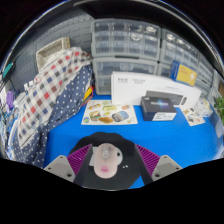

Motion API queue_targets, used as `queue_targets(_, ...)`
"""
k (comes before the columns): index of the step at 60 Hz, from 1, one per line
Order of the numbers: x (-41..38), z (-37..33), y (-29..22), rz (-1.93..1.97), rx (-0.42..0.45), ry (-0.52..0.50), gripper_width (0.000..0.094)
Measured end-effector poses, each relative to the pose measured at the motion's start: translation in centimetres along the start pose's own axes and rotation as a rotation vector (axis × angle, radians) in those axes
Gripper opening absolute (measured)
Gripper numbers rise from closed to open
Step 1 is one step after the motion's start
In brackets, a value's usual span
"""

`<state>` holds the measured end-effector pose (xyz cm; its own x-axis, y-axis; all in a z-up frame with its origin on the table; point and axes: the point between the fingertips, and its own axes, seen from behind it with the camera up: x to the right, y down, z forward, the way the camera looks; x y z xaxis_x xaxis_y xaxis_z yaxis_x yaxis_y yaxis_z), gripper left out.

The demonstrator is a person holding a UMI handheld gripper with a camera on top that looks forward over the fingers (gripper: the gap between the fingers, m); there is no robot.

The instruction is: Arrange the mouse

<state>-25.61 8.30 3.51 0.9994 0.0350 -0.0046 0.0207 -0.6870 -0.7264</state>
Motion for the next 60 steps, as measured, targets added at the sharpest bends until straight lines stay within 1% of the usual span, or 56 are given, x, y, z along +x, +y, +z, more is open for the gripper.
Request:
queue_targets(17, 6.5, -12.5, -2.8, 0.076, 0.121, 0.03, 0.0838)
queue_targets(29, 13.1, -20.6, -2.2, 0.063, 0.196, 0.048, 0.083)
queue_targets(35, 16.2, -23.6, -0.8, 0.035, 0.229, 0.056, 0.0825)
queue_targets(42, 18.8, -26.1, 1.7, 0.024, 0.228, 0.038, 0.0825)
queue_targets(51, 21.0, -28.0, 5.1, 0.023, 0.205, 0.036, 0.0823)
queue_targets(60, 21.6, -29.4, 6.5, 0.047, 0.204, 0.003, 0.0821)
